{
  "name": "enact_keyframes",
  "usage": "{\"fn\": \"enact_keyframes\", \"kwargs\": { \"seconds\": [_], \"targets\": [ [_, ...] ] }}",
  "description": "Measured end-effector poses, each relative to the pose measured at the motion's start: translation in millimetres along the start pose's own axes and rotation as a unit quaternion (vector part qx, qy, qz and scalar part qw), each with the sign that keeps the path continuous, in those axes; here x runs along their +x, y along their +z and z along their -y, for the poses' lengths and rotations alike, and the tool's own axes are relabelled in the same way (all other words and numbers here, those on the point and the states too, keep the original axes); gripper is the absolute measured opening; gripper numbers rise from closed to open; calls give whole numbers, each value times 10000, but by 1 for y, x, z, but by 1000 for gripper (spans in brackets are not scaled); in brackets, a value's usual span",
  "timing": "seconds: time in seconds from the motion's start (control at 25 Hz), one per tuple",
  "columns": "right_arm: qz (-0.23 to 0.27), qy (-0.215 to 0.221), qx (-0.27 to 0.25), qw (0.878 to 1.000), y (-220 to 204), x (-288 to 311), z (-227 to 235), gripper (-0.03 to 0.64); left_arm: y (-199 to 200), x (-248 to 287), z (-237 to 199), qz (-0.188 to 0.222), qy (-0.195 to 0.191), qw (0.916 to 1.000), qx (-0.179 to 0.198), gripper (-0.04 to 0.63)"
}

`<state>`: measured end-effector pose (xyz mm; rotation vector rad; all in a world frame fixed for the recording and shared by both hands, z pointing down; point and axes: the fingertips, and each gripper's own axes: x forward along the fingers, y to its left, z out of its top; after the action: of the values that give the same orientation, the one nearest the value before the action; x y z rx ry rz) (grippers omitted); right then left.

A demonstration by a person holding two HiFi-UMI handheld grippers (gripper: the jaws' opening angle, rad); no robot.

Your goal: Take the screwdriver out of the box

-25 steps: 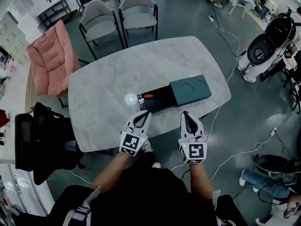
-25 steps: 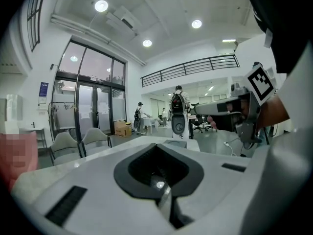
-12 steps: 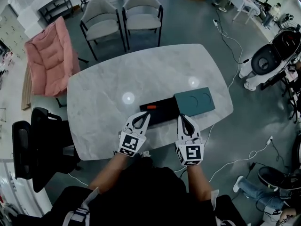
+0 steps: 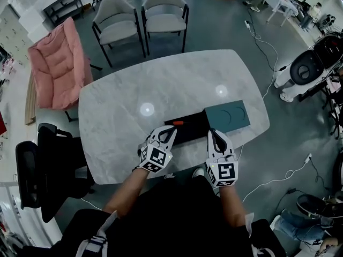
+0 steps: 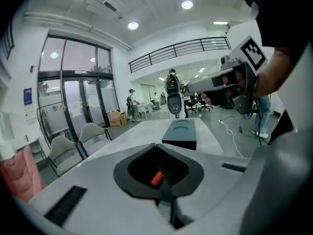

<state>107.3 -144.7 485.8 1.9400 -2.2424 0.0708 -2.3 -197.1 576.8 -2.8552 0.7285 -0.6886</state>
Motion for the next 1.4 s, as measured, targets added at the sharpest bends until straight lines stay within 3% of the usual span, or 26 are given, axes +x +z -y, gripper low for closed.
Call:
{"fn": "enact_keyframes", "kwargs": {
  "seconds": [0.28,0.44,0.6,0.72,0.92,1.2,1.4],
  "targets": [
    [-85,373,-38,9993,-8,14,6,21,0,18,11,-388,-94,9966,721,6],
    [-79,701,-82,9975,-7,22,20,21,-9,37,20,-1035,-71,9873,1206,6],
    [-76,1112,-135,9937,-11,30,31,20,-32,58,28,-1966,-127,9646,1753,21],
    [-104,1358,-129,9906,-14,35,42,21,-47,74,34,-2489,-242,9499,1876,184],
    [-3,1633,17,9866,-13,44,56,20,-63,97,41,-2979,-381,9266,2264,189],
    [39,1906,180,9815,-9,53,72,21,-87,117,45,-3602,-774,8868,2791,187],
    [-198,2316,204,9724,-26,41,64,21,-107,124,43,-4070,-778,8580,3036,187]
  ]
}}
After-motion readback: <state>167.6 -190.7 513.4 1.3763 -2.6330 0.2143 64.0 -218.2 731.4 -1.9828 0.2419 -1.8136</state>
